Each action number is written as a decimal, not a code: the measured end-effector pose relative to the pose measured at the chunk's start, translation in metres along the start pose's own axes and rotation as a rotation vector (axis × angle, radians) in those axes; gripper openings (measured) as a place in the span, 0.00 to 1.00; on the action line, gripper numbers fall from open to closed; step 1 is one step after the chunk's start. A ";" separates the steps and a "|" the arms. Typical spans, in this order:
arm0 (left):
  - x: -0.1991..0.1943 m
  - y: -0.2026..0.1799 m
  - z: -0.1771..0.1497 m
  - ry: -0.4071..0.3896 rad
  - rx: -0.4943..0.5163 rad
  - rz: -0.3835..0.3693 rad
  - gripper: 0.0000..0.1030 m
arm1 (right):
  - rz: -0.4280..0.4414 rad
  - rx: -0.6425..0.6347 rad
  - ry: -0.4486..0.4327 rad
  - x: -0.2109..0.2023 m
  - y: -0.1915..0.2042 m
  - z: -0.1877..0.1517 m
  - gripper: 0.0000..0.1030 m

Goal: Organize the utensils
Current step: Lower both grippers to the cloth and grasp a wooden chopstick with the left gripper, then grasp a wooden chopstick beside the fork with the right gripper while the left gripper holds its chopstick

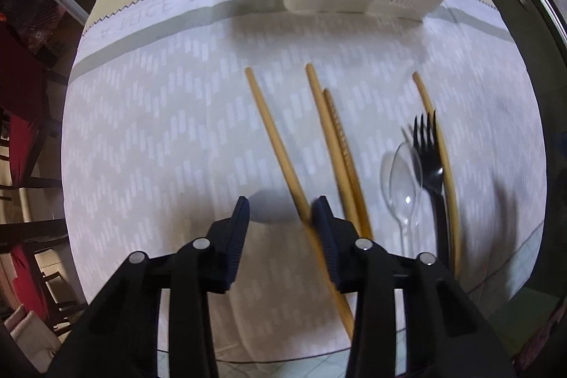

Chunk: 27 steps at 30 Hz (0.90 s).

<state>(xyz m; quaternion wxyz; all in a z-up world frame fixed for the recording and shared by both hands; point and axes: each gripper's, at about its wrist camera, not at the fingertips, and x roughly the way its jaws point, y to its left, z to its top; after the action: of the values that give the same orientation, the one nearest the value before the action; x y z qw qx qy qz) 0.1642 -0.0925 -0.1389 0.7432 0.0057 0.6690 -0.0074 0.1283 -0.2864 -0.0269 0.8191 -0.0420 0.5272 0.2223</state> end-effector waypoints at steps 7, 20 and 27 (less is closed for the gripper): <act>-0.002 0.031 -0.008 0.037 0.005 -0.016 0.14 | 0.036 0.017 0.152 0.051 0.011 0.007 0.43; -0.008 -0.009 -0.003 -0.009 0.174 -0.022 0.09 | -0.061 -0.040 0.273 0.100 0.039 0.016 0.31; -0.008 0.009 -0.003 0.002 0.167 -0.031 0.09 | -0.093 -0.059 0.294 0.113 0.050 0.016 0.30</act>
<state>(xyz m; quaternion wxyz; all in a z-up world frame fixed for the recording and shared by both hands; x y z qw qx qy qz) 0.1601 -0.0833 -0.1318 0.7394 0.0574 0.6666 -0.0744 0.1602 -0.2003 -0.1116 0.7409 -0.1223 0.6321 0.1911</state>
